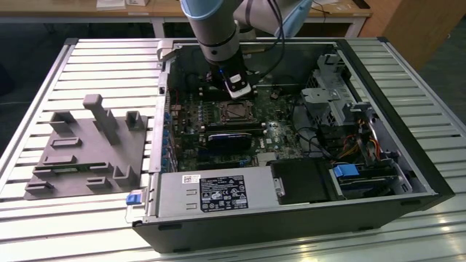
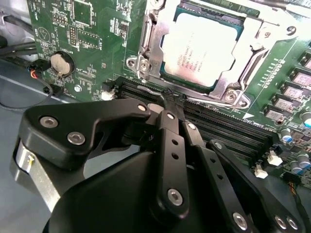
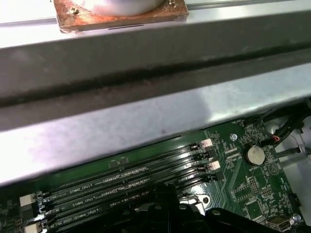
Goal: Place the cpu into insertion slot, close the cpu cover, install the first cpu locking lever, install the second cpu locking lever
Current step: 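Install the first cpu locking lever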
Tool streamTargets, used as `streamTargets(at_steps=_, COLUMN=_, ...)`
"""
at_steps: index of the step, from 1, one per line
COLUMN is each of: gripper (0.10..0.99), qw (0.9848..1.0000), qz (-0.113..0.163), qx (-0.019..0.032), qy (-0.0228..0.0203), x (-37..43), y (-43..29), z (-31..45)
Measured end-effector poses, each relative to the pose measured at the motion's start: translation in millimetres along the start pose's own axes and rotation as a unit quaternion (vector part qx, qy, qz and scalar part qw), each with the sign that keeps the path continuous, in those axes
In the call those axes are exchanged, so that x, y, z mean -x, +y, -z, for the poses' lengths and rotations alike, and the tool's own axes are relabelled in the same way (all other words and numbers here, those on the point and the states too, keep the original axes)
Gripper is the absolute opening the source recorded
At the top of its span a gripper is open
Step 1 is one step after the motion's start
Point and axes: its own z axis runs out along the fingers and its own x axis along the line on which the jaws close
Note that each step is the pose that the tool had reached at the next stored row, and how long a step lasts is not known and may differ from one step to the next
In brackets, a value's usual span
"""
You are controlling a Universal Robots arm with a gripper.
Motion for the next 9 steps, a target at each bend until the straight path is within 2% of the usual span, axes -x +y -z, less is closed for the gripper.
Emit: streamTargets(at_steps=9, gripper=0.102, qw=0.9999, qz=-0.012, qx=-0.005, qy=-0.0042, x=-0.4, y=0.0, z=-3.8)
